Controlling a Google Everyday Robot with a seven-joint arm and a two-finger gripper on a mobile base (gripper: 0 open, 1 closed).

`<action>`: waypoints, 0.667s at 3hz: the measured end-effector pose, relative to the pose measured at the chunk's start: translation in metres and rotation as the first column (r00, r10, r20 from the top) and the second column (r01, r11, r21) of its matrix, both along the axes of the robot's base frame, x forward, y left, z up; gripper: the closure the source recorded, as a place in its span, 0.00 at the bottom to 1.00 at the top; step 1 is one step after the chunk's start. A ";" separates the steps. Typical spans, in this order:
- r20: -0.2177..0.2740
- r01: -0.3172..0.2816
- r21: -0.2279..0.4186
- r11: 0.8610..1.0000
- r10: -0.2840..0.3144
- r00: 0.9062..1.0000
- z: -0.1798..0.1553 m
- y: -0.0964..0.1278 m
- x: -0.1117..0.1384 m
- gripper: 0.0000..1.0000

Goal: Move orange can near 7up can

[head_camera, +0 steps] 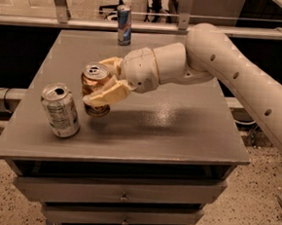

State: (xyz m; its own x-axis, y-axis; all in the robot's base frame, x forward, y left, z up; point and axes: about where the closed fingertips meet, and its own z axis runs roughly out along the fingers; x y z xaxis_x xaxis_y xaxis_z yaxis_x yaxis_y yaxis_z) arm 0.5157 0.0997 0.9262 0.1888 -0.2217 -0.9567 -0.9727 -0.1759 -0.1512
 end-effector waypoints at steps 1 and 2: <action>-0.033 0.010 -0.014 1.000 -0.010 0.999 -0.012 -0.003 -0.003 0.92; -0.057 0.015 -0.016 1.000 -0.015 0.998 -0.021 -0.004 -0.005 0.69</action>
Offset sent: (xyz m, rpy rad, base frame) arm -0.0044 -0.0096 -0.0326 -0.0170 0.0862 -0.0318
